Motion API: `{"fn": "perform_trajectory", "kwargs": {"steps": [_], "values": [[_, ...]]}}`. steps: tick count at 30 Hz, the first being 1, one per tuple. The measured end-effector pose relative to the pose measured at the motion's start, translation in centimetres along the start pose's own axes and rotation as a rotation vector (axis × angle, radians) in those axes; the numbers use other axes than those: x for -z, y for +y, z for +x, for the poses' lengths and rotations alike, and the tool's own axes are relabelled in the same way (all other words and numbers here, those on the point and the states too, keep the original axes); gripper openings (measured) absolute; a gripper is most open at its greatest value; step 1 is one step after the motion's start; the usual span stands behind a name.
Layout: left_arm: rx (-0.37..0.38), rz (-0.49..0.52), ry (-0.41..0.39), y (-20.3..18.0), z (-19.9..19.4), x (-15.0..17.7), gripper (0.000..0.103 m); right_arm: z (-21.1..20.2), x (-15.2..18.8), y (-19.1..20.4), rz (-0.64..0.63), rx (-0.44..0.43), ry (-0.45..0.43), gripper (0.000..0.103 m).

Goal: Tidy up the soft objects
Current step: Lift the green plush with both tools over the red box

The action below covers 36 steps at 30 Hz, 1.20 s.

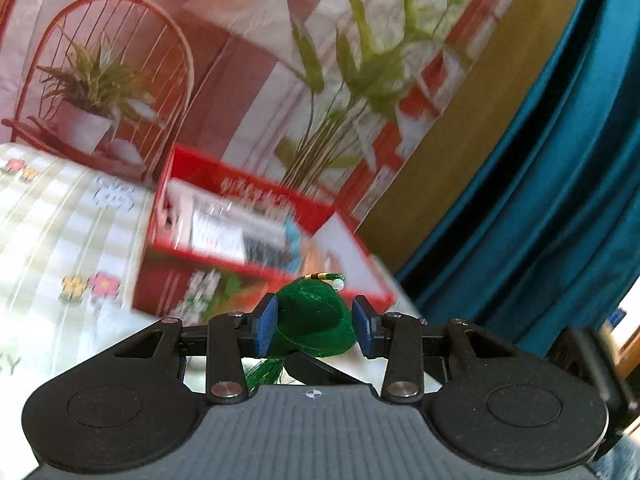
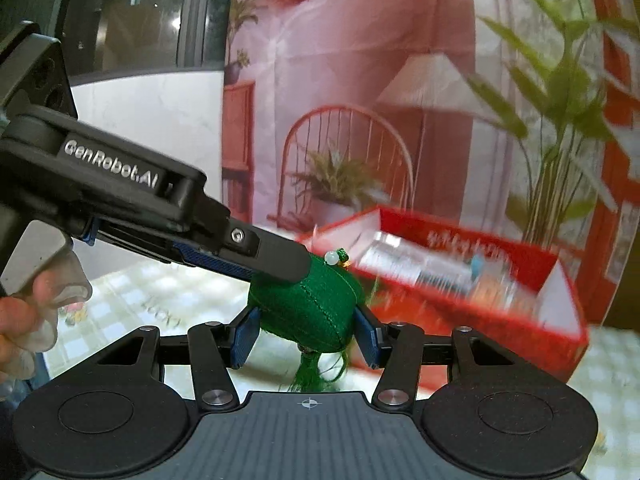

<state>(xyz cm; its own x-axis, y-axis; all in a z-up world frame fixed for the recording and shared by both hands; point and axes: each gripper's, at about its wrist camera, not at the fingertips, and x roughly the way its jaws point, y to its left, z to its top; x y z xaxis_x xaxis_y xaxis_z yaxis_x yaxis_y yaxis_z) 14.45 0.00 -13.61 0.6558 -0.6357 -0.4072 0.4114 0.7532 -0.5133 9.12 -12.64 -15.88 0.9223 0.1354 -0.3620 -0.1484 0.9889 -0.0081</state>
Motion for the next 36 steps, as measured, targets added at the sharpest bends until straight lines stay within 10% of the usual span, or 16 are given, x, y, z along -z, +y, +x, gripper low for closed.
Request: {"fn": "perform_trajectory", "kwargs": {"steps": [17, 36], "values": [[0.010, 0.204, -0.231, -5.7, 1.6, -10.0, 0.042, 2.4, -12.5, -6.2, -0.120, 0.079, -0.201, 0.048], [-0.025, -0.002, 0.024, 2.6, 11.0, -5.6, 0.042, 9.6, -4.4, -10.4, 0.099, 0.054, 0.066, 0.048]]}}
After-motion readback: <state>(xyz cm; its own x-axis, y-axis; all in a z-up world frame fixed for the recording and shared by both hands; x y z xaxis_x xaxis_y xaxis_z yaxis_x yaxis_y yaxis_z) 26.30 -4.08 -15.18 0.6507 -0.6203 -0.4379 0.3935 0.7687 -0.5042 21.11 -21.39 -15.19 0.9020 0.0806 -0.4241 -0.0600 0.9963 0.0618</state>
